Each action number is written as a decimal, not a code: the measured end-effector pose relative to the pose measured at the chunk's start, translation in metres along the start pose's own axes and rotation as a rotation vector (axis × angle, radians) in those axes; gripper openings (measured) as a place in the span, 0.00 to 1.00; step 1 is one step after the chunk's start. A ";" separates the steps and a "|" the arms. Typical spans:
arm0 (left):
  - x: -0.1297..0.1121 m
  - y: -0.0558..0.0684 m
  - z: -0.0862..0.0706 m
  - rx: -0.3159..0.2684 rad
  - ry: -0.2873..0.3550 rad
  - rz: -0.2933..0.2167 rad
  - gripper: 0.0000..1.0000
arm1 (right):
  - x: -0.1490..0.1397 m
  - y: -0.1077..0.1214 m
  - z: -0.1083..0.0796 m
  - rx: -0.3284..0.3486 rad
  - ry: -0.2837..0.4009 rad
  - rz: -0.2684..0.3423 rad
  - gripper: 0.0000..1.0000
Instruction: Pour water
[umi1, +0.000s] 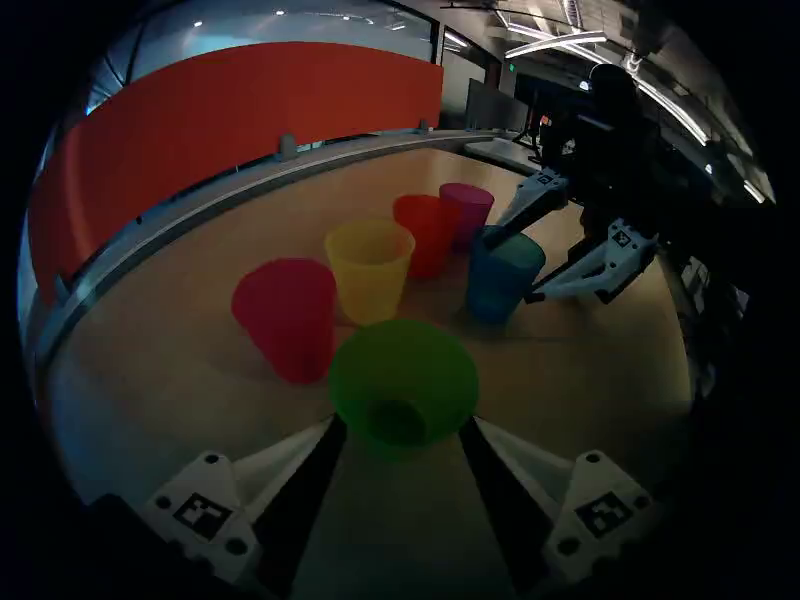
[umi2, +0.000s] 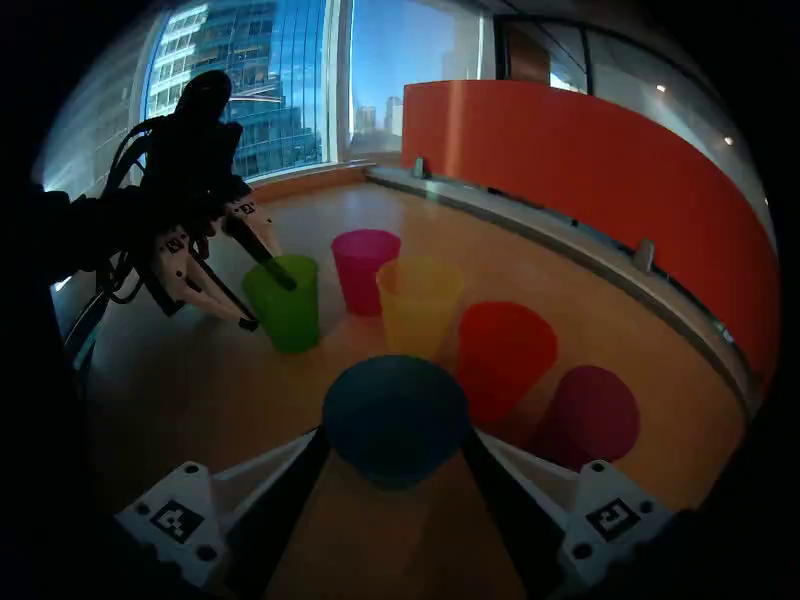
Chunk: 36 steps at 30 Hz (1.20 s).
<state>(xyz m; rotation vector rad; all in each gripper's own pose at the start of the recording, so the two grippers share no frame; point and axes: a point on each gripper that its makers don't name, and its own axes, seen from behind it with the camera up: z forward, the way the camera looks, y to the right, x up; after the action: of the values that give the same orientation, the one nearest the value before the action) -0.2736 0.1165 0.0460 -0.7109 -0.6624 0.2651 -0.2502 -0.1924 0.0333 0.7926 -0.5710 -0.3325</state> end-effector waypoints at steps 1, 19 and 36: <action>0.001 0.000 0.001 -0.001 0.000 0.000 0.82 | 0.000 0.000 0.000 0.000 -0.001 -0.001 1.00; 0.011 0.004 0.011 -0.013 0.007 -0.022 0.82 | 0.002 0.000 0.009 0.005 -0.006 -0.006 1.00; 0.019 -0.009 0.015 0.034 0.034 -0.031 0.81 | 0.002 -0.001 0.013 0.013 -0.006 -0.001 0.89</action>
<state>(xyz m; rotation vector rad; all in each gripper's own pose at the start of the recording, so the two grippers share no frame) -0.2687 0.1256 0.0690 -0.6702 -0.6346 0.2346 -0.2567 -0.2015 0.0406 0.8043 -0.5788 -0.3324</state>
